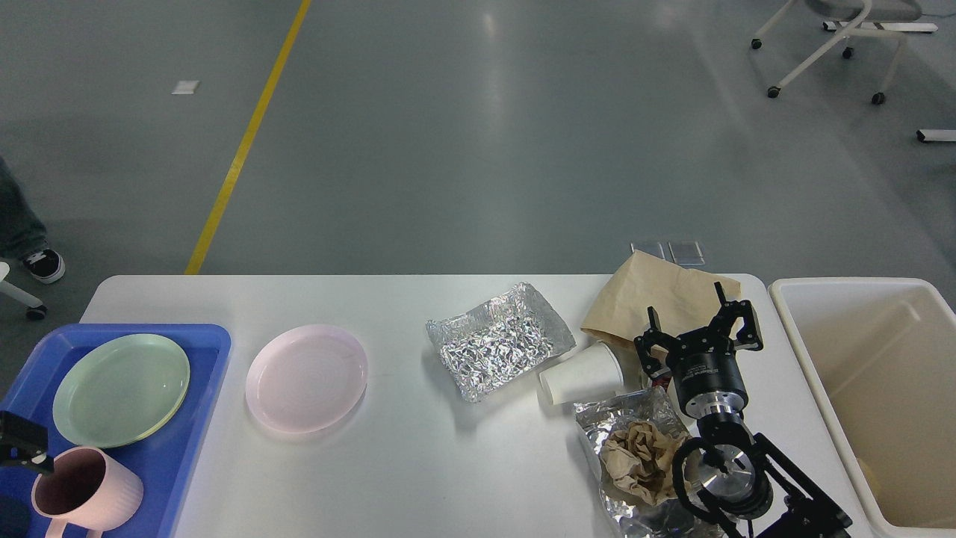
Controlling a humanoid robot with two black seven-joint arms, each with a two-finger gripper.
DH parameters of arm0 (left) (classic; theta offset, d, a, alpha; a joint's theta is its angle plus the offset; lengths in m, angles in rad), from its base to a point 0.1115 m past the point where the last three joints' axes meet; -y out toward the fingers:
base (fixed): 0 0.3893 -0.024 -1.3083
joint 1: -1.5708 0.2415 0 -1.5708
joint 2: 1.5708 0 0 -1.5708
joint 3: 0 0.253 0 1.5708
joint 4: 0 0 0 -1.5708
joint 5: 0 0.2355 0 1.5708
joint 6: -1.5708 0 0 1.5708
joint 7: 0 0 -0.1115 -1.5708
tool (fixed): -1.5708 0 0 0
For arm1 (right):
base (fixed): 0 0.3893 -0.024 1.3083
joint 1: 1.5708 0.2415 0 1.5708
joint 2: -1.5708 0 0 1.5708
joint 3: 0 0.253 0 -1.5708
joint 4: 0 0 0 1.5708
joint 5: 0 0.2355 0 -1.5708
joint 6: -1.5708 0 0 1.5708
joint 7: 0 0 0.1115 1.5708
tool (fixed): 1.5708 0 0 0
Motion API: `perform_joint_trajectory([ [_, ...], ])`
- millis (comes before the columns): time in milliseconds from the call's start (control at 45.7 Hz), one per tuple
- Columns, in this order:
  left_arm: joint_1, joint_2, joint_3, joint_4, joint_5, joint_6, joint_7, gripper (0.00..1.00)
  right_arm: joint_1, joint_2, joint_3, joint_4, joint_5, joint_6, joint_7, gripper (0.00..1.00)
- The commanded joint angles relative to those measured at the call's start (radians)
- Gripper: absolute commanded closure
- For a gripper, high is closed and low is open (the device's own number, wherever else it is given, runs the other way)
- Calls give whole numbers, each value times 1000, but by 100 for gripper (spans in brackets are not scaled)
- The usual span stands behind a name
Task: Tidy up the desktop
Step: 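Set the pink mug down in the blue tray and open the left gripper, then raise the left gripper away from the pink mug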
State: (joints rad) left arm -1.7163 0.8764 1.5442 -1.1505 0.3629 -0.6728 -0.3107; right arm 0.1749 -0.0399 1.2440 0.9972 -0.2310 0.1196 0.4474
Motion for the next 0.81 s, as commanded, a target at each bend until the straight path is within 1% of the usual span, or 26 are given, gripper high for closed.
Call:
perform_joint_trajectory([
  [0,-176,-79,76,-46,-1,-119,1,5,0,0,0,0,1,0,0,0],
  [109,-298,-138,83,-60,-7,-237,1,5,0,0,0,0,1,0,-1,0],
  [153,-354,-164,86,-80,-19,-261,2,5,0,0,0,0,1,0,-1,0],
  [219,-437,-201,102,-135,-48,-269,12,5,0,0,0,0,-1,0,0,0],
  [285,-528,-261,126,-196,-94,-268,51,5,0,0,0,0,1,0,-1,0],
  [350,-623,-333,129,-259,-169,-266,114,5,0,0,0,0,1,0,0,0],
  [438,-715,-408,117,-342,-283,-257,191,5,0,0,0,0,-1,0,1,0],
  [504,-782,-490,108,-380,-363,-251,223,5,0,0,0,0,-1,0,-1,0],
  [591,-865,-594,100,-417,-447,-255,234,5,0,0,0,0,-1,0,1,0],
  [788,-1051,-735,65,-520,-559,-264,237,5,0,0,0,0,-1,0,1,0],
])
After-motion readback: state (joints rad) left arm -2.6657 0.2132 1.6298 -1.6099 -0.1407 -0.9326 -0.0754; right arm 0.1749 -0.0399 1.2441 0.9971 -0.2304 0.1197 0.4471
